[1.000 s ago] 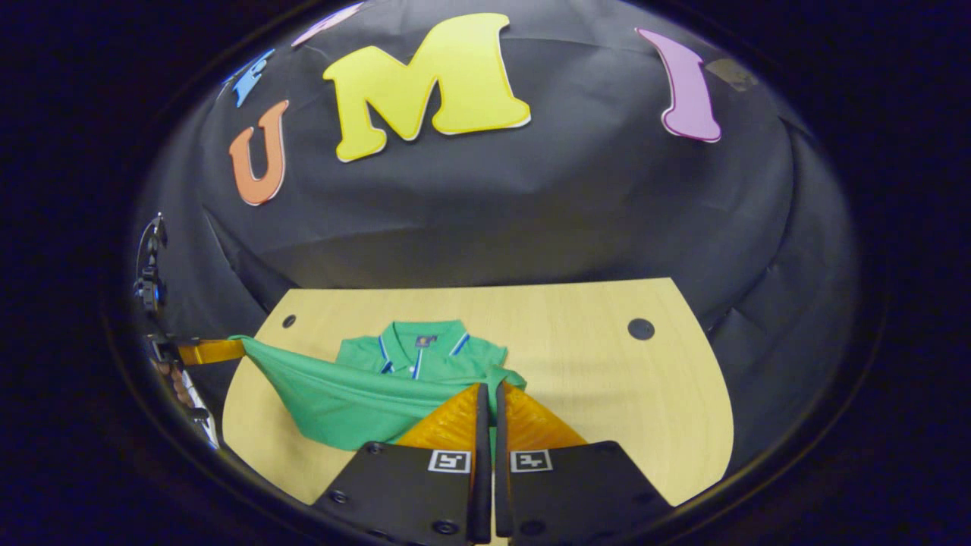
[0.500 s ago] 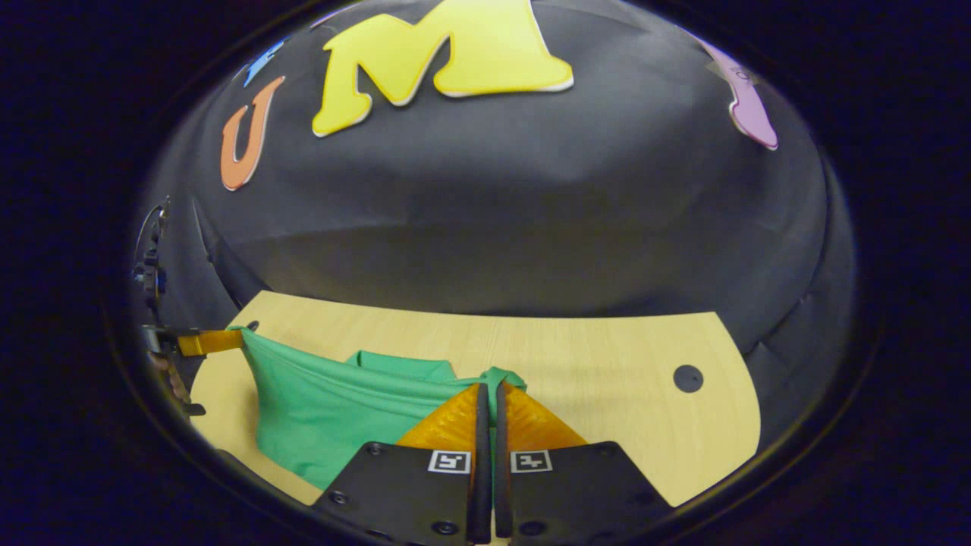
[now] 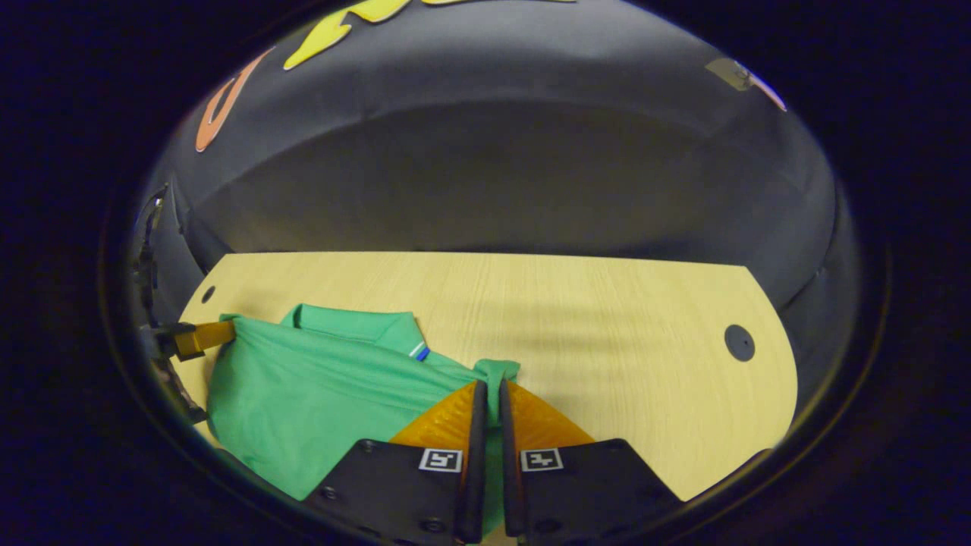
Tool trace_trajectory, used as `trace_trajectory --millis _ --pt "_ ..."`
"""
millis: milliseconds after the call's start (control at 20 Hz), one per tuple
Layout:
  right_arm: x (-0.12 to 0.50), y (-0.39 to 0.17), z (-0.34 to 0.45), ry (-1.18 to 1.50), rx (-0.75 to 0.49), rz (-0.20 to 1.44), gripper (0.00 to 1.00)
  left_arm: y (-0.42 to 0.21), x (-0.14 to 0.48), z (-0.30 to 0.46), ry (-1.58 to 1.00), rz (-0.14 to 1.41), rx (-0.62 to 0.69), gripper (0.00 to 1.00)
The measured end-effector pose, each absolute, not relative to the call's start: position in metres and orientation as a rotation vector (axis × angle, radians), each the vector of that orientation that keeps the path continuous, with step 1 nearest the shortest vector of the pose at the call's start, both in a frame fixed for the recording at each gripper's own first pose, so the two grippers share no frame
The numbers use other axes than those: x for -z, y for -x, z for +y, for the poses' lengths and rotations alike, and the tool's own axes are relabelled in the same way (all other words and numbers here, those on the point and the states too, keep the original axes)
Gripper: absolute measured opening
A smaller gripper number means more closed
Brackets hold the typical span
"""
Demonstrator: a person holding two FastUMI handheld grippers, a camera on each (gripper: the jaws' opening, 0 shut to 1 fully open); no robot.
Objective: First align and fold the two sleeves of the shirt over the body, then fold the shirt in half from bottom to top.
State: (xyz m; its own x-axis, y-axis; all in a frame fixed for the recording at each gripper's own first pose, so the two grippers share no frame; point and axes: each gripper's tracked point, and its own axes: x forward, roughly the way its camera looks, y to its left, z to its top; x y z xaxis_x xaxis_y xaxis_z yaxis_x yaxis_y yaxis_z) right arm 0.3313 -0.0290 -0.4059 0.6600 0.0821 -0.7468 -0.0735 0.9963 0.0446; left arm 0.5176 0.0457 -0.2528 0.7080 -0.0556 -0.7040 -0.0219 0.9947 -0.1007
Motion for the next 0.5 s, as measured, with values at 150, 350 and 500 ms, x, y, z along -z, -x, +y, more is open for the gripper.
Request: trace_trajectory --millis 150,350,500 --pt "0.397 -0.326 -0.031 -0.025 -0.092 0.825 0.26 -0.51 0.241 0.045 0.05 0.771 0.031 0.34" --pt "0.35 -0.308 -0.043 -0.006 -0.054 0.743 0.82 -0.492 0.188 0.045 0.032 0.699 0.032 0.89" --pt "0.269 -0.286 -0.04 -0.026 -0.062 0.601 0.9 -0.468 0.115 0.046 0.032 0.588 0.052 0.94"
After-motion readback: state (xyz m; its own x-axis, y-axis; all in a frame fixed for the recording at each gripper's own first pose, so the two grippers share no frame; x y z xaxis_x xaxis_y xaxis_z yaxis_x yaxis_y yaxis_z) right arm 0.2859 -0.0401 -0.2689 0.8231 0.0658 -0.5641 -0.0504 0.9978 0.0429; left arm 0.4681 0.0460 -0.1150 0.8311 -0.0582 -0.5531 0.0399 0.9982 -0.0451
